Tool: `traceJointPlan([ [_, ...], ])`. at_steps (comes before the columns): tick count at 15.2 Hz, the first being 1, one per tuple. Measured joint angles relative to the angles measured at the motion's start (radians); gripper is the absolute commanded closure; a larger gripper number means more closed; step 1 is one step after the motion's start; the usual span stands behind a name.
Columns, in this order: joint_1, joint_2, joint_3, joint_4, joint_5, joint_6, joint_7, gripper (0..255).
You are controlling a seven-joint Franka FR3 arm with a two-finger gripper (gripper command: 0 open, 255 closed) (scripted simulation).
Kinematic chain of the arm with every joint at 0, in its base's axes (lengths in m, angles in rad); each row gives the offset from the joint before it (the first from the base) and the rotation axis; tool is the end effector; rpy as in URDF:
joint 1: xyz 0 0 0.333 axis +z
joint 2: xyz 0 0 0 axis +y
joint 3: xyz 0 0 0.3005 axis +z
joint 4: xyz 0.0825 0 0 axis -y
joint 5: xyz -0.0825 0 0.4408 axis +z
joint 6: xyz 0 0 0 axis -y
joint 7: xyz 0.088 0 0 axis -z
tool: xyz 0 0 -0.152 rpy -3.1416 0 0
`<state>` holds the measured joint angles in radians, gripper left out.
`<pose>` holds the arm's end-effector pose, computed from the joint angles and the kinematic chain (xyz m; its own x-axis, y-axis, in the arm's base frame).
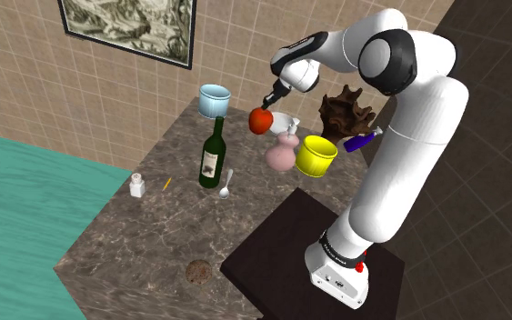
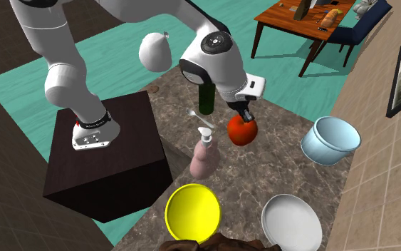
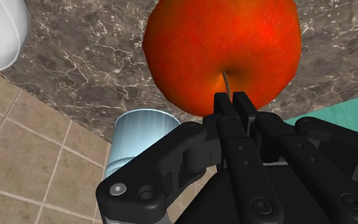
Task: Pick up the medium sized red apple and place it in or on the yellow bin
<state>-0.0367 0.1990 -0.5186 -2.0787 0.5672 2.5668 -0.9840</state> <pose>0.5630 -0.3427 0.2848 0.9091 0.0271 0.4158 0.0186 -0.9995 0.0245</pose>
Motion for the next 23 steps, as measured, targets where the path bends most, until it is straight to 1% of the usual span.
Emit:
traceJointPlan([
  [11,0.025,-0.085,-0.035,0.050,-0.135,-0.105,0.116,255],
  [16,0.029,-0.115,-0.043,0.081,-0.180,-0.156,0.155,255],
  [19,0.010,-0.156,-0.063,0.072,-0.201,-0.188,0.134,255],
  [22,-0.016,-0.206,-0.090,0.040,-0.219,-0.209,0.092,255],
  [23,-0.024,-0.230,-0.098,0.033,-0.237,-0.224,0.089,255],
])
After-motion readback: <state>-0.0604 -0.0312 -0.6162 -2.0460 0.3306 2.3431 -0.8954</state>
